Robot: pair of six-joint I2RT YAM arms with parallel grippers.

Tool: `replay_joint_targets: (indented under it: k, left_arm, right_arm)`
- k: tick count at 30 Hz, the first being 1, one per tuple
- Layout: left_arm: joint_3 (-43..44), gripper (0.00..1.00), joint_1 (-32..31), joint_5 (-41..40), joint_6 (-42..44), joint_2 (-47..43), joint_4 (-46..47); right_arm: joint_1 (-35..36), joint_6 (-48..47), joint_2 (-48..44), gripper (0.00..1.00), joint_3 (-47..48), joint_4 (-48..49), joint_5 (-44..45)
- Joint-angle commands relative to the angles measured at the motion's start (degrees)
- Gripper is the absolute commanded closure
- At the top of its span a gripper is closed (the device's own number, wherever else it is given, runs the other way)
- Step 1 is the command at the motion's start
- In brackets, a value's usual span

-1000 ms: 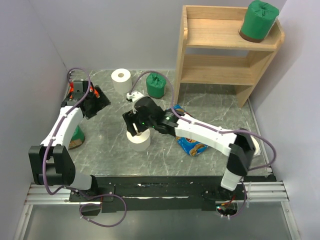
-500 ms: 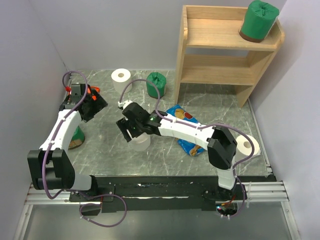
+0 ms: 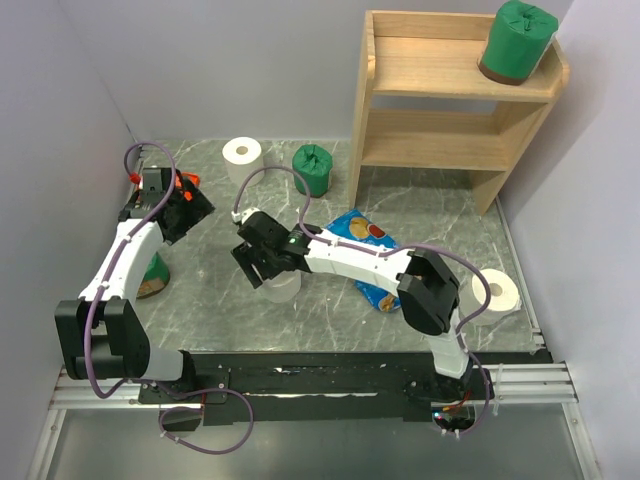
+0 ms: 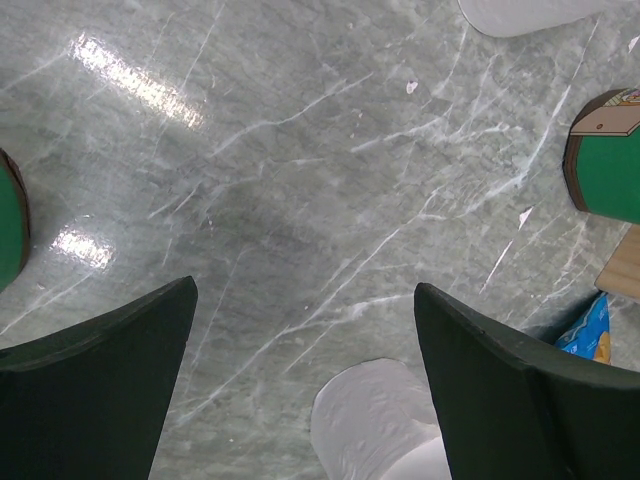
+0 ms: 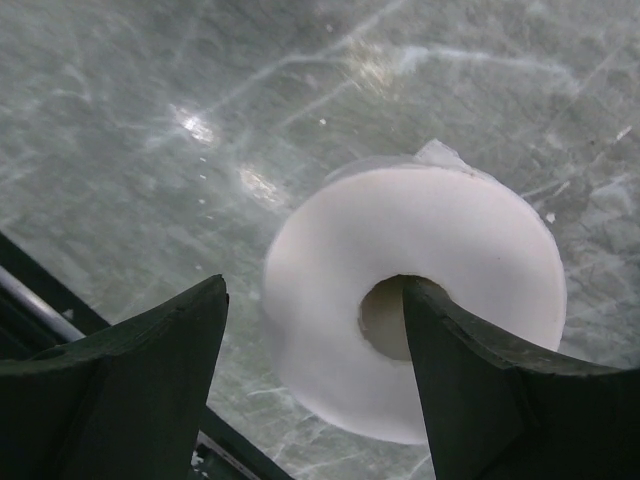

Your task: Place and organize the paper towels onto the shelf

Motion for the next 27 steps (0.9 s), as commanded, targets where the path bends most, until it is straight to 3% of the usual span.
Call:
replay_joint_targets:
  k: [1, 6, 13, 16, 21, 27]
  left_arm:
    - [1.01, 0.04, 0.19, -1.28, -1.13, -1.61, 0.30]
    - [1.09, 0.04, 0.19, -1.81, -1.13, -1.61, 0.13]
    - [1.18, 0.04, 0.19, -2.16, -0.95, -2.05, 0.04]
    - [1.53, 0.04, 0.28, -1.81, -0.69, -1.88, -0.22]
    - [1.45, 0.04, 0.19, -1.72, -0.60, -2.14, -0.14]
    - [1.27, 0.04, 0.19, -1.19, 0.28, -2.75, 0.13]
  right_arm:
    - [0.77, -0.85, 1.40, 0.25, 4.01, -1.92, 3.64]
    - [1.39, -2.42, 2.29, 0.31, 5.07, -2.71, 5.49]
    - [1.92, -8.22, -0.61, 0.55, 2.88, -1.75, 6.90]
    - [1.92, -12.00, -4.56, 0.60, 0.77, -1.22, 7.78]
    - [1.83, -19.47, -11.77, 0.61, 0.06, -3.94, 9.44]
    - [-0.19, -30.45, -20.90, 0.61, 0.07, -8.16, 21.47]
